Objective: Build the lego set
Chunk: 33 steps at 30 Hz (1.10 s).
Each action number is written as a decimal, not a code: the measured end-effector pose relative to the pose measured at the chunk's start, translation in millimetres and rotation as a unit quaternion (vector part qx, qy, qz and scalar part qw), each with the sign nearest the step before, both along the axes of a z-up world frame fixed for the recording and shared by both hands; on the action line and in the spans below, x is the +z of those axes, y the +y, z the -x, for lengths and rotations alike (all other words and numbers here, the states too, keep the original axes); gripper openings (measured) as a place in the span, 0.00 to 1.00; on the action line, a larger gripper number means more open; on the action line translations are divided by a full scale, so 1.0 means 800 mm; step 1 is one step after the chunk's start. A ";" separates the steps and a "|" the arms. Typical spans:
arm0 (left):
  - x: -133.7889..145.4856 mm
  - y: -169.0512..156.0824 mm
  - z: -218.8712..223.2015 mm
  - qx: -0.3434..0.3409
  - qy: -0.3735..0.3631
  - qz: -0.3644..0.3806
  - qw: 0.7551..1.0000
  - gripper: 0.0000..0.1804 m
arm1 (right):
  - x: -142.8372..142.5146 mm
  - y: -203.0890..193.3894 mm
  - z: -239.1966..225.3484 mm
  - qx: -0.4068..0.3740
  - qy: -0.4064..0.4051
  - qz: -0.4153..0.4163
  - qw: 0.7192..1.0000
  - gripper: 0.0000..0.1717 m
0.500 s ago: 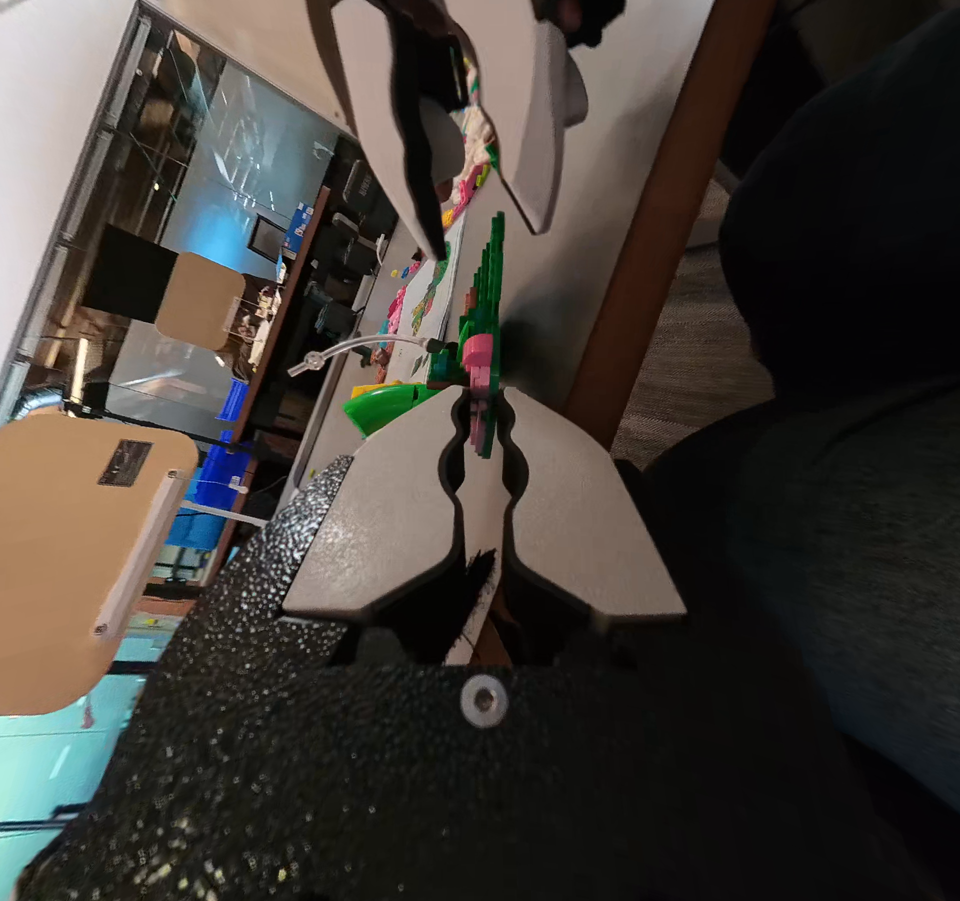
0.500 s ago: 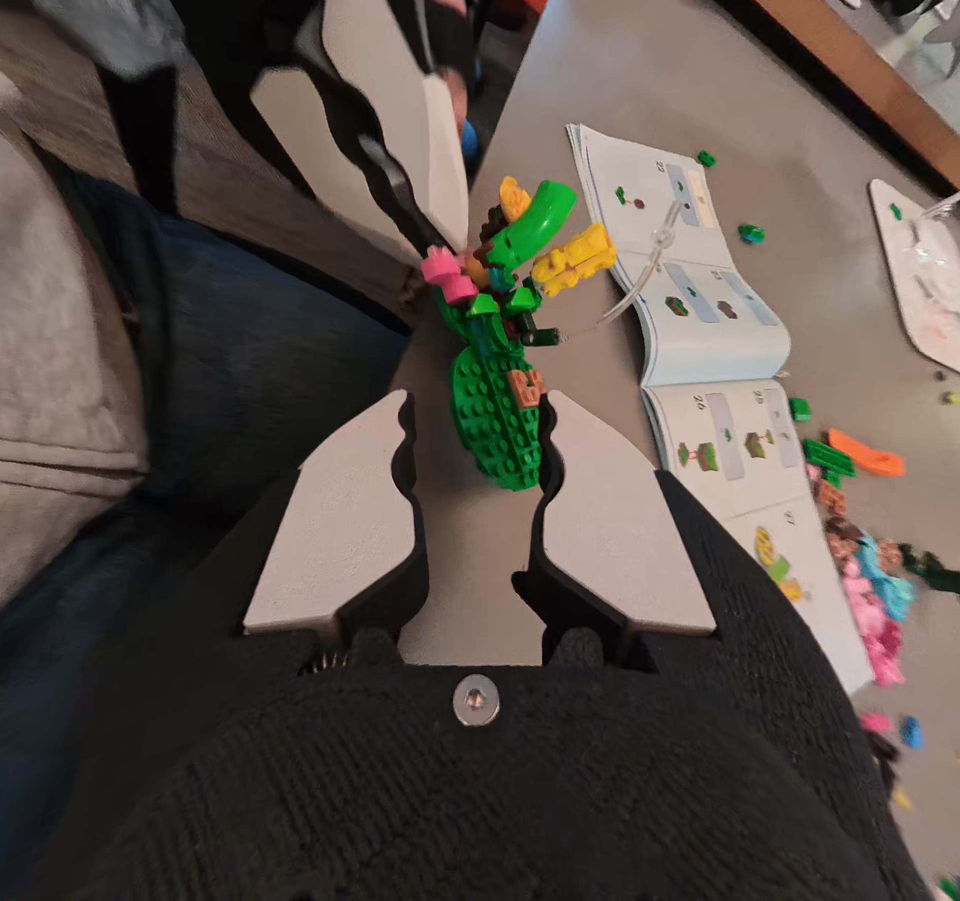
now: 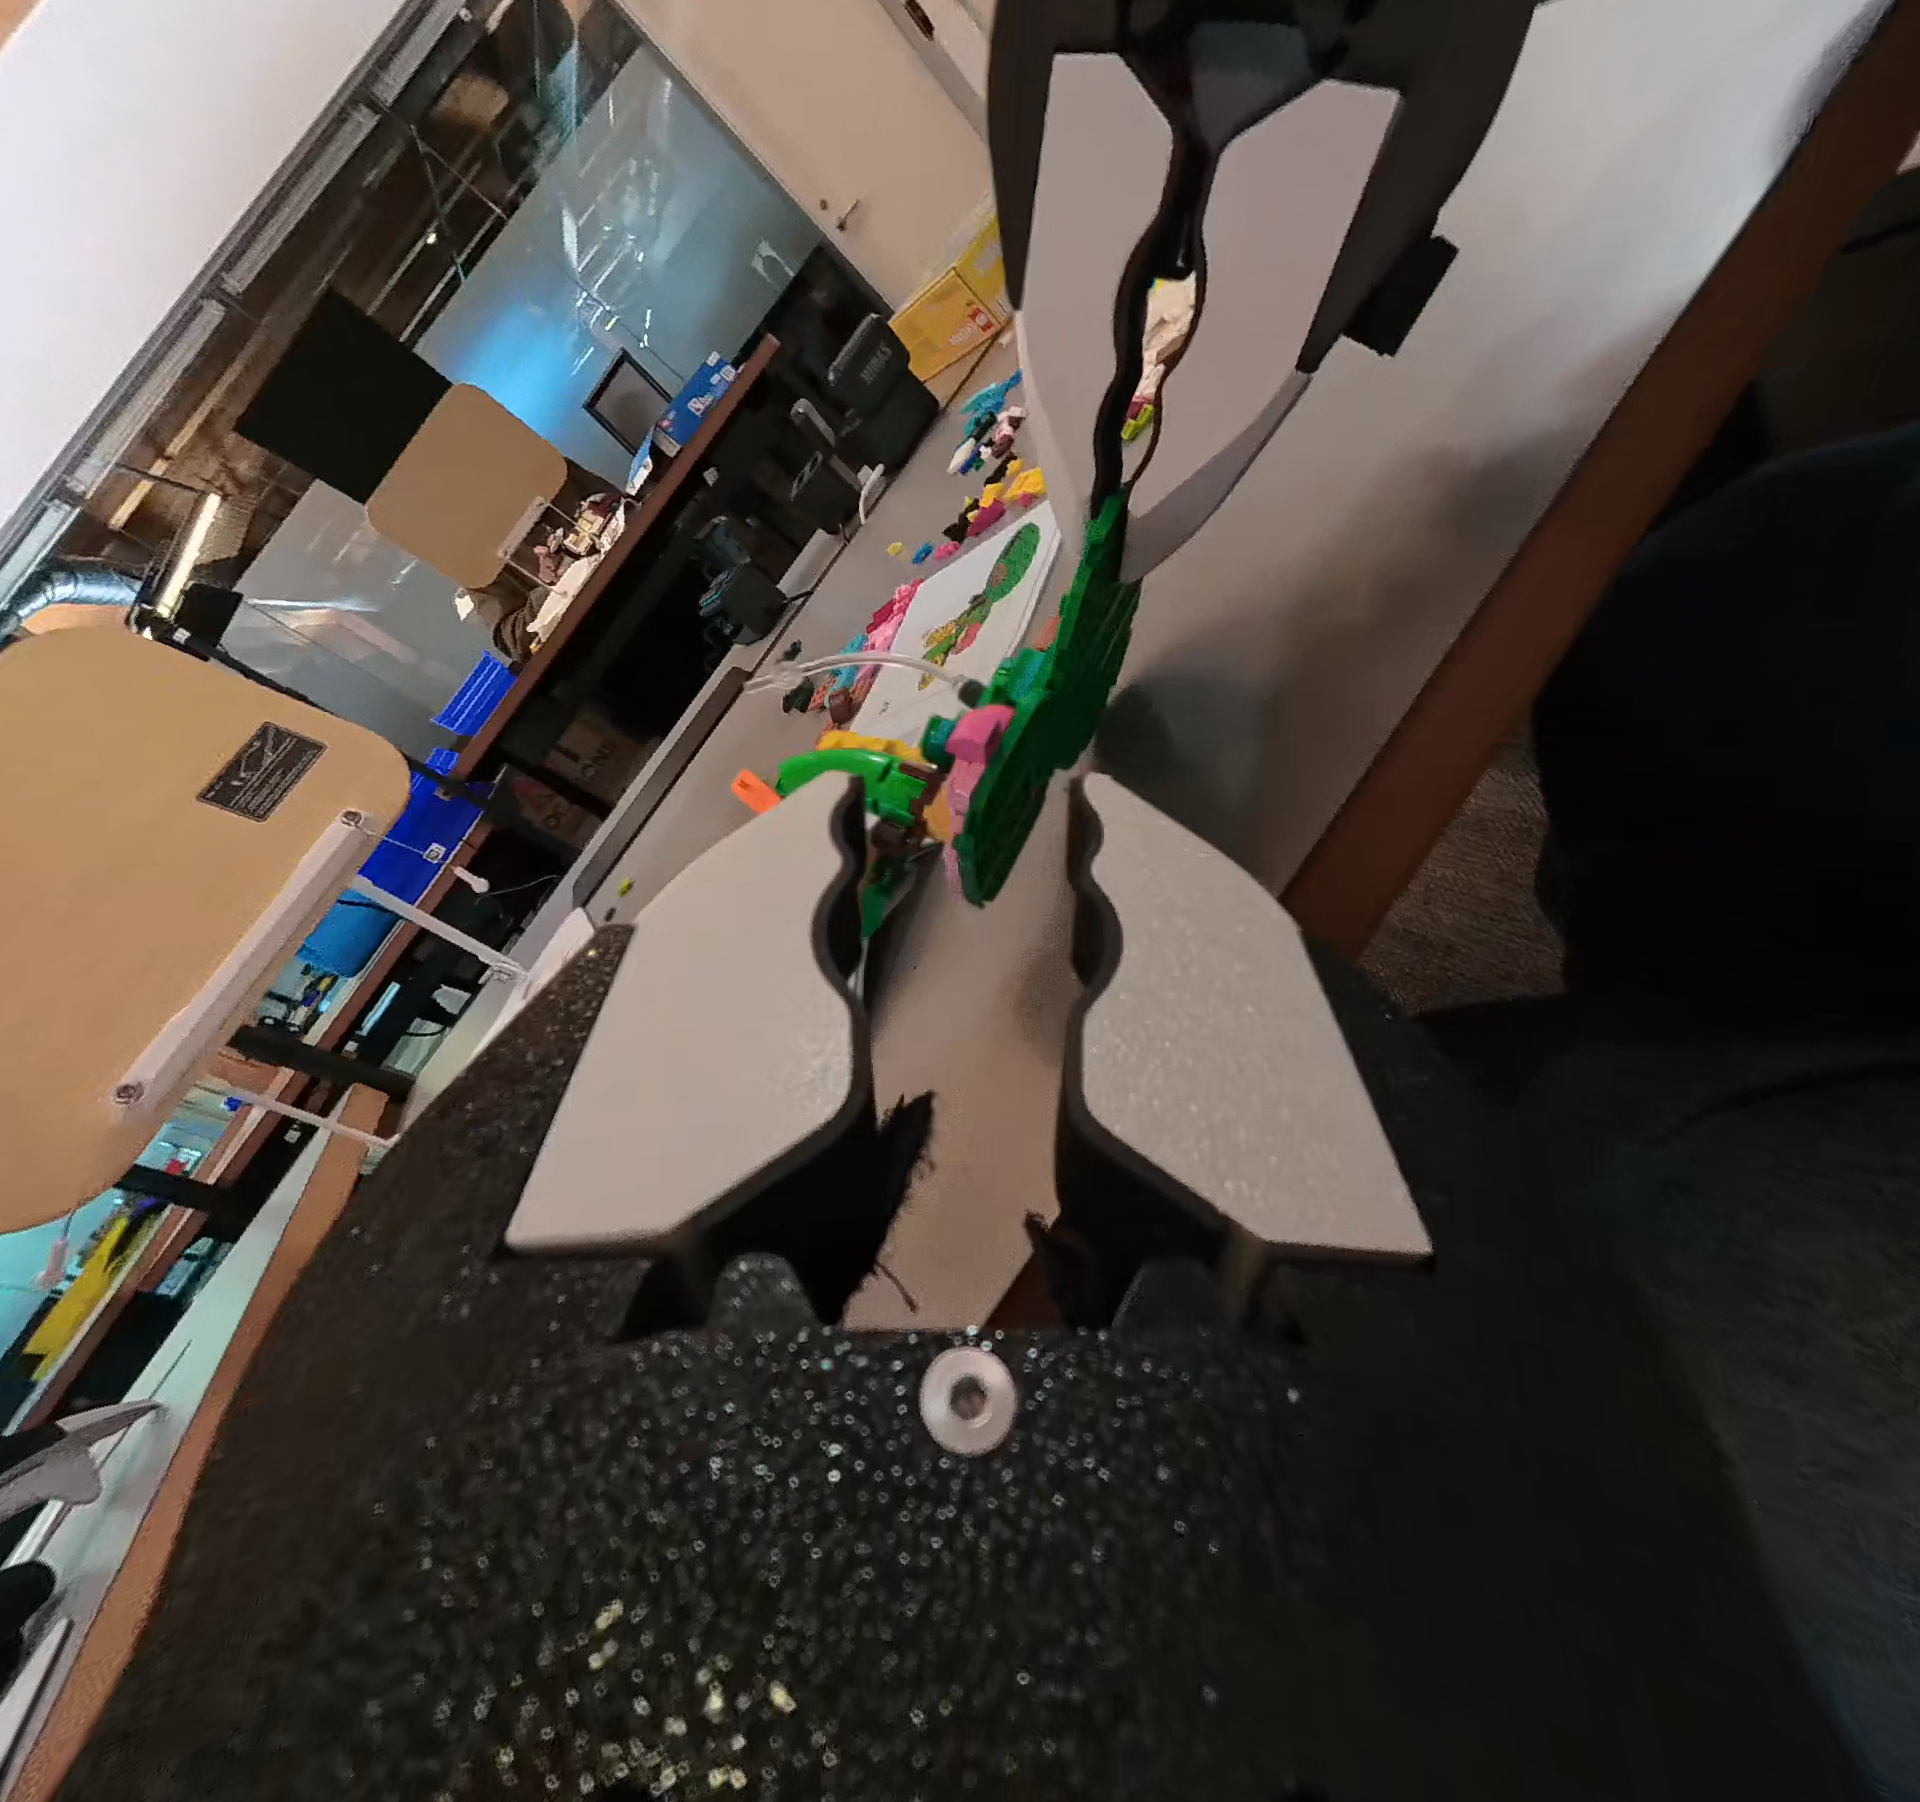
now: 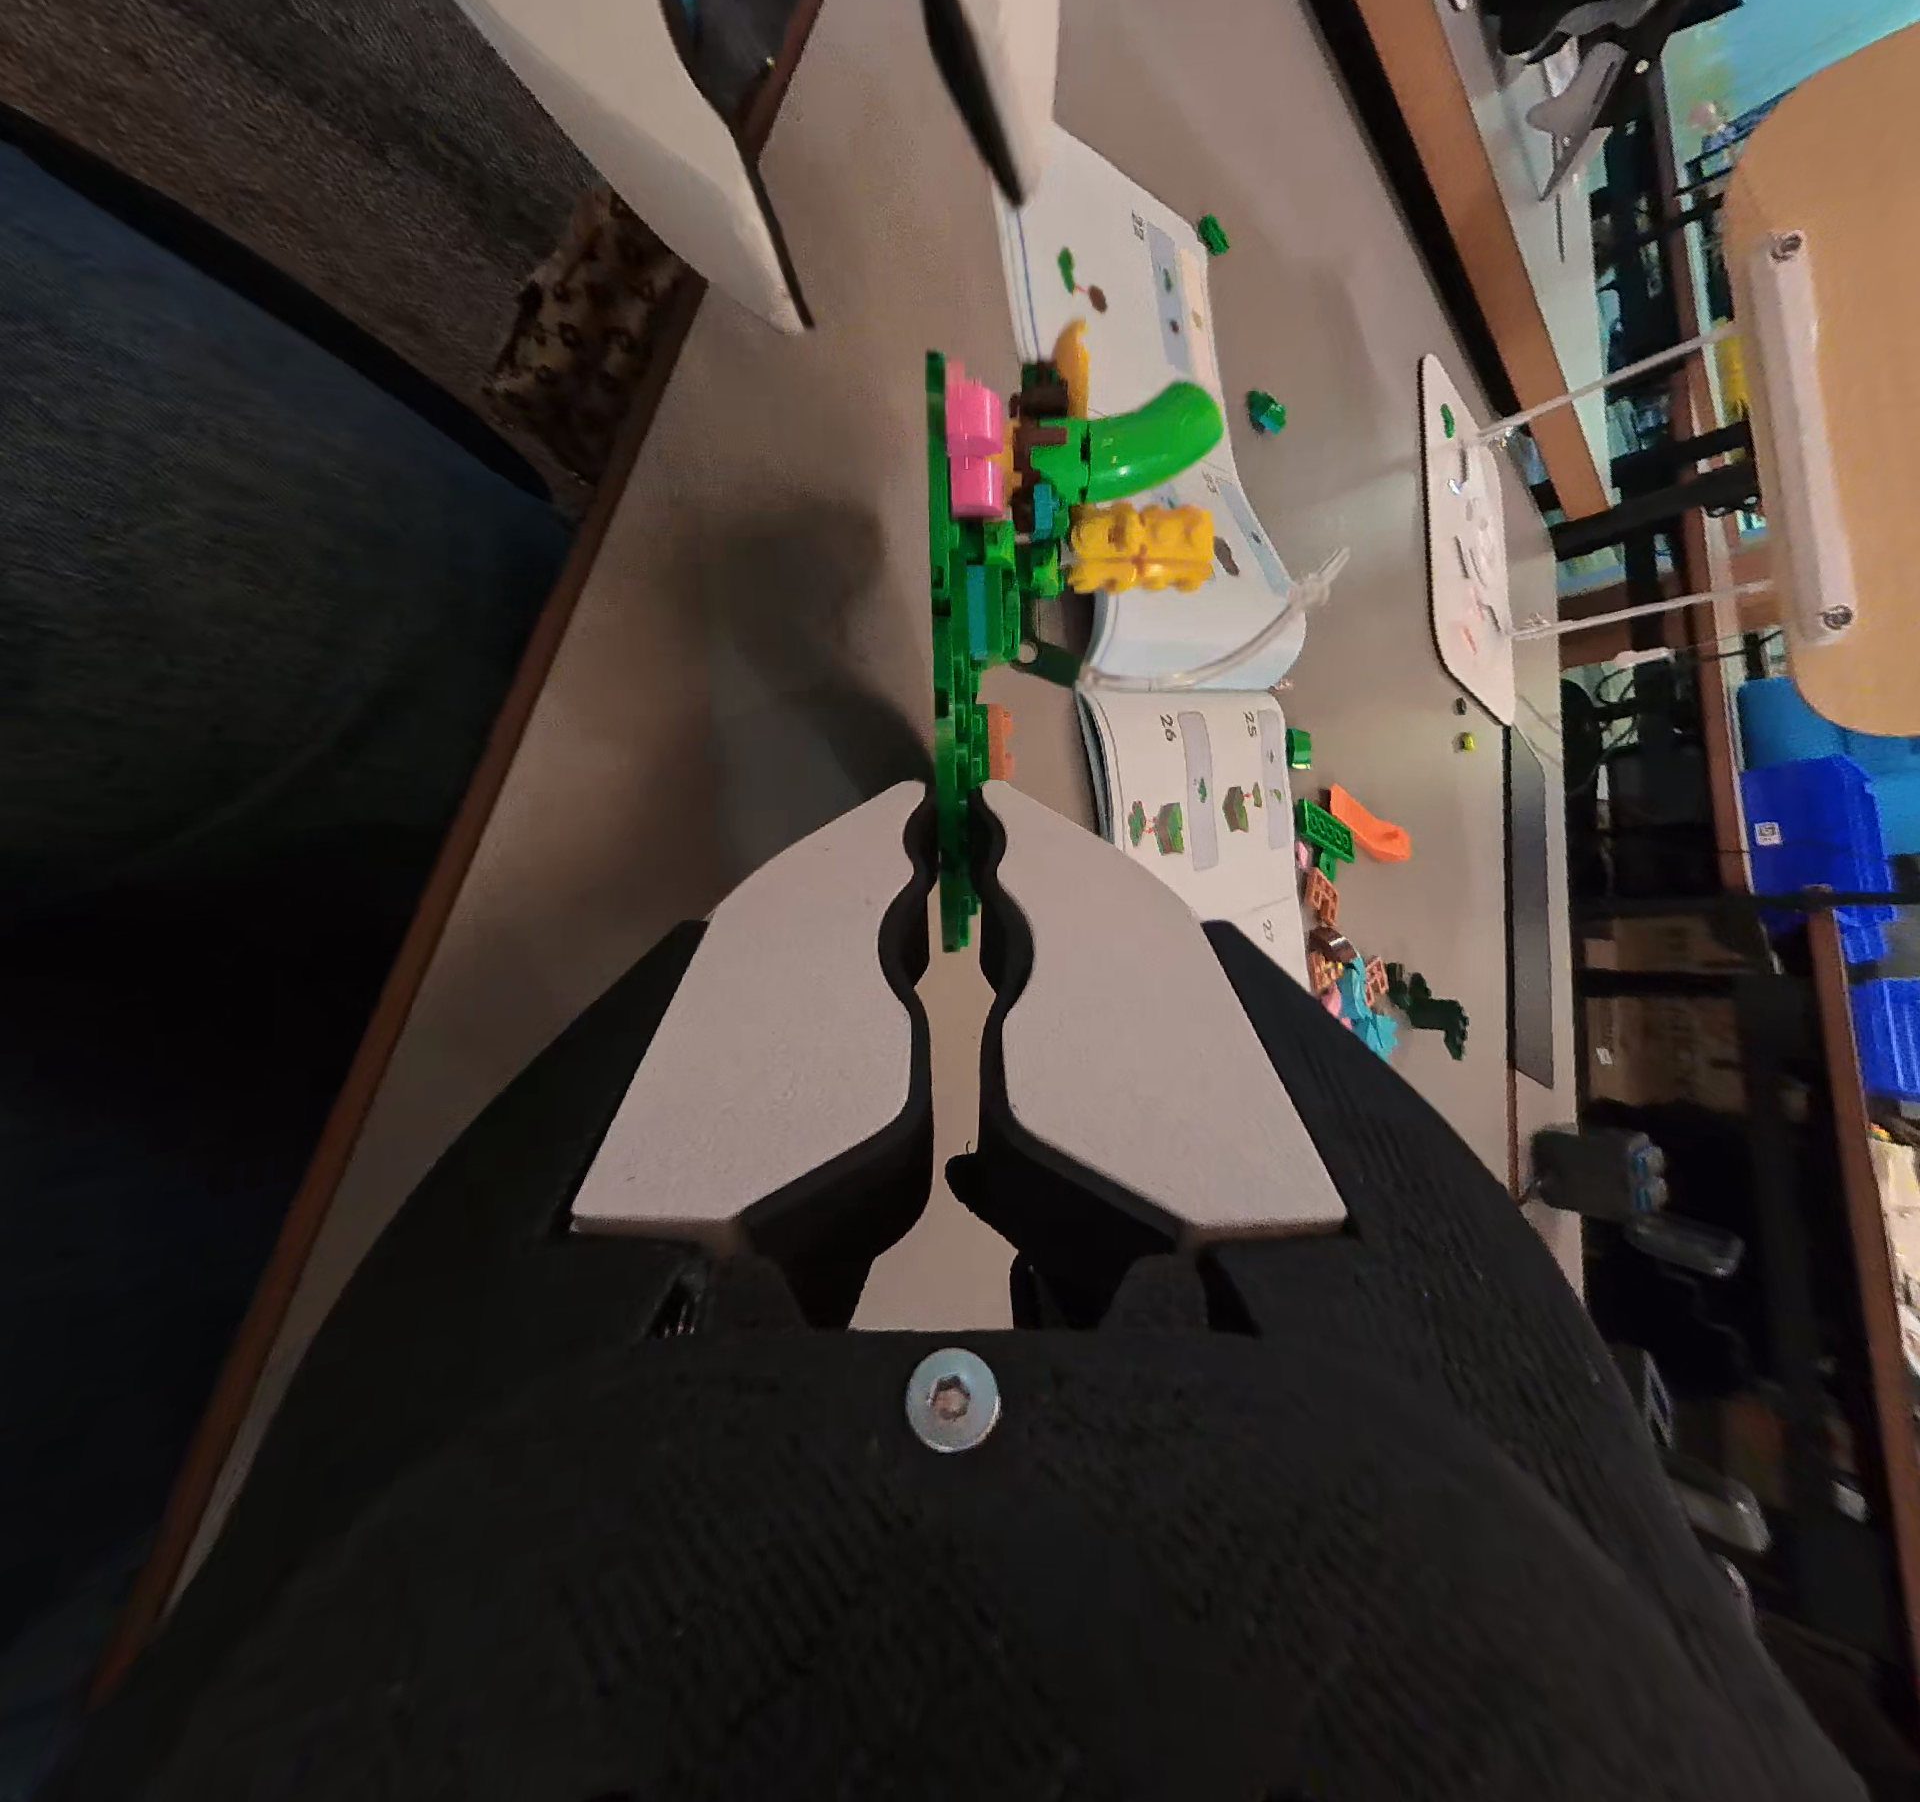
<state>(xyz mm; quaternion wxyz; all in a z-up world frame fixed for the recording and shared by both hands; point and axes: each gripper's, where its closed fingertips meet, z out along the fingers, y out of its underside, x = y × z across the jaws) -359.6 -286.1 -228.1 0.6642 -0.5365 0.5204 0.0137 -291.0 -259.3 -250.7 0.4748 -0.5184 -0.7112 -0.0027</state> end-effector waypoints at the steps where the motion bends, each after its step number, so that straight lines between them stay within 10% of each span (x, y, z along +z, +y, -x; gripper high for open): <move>1: 0.003 -0.001 0.000 0.001 -0.006 0.002 1.000 0.22 | 0.000 0.002 -0.003 -0.002 0.000 -0.002 1.000 0.01; 22: 0.074 -0.024 -0.020 -0.025 0.045 -0.143 0.988 0.18 | 0.094 -0.042 0.009 0.071 0.048 -0.161 0.983 0.01; 33: 0.137 -0.052 -0.015 -0.093 -0.199 -0.071 0.973 0.11 | 0.139 -0.052 0.000 0.094 0.191 -0.098 0.972 0.02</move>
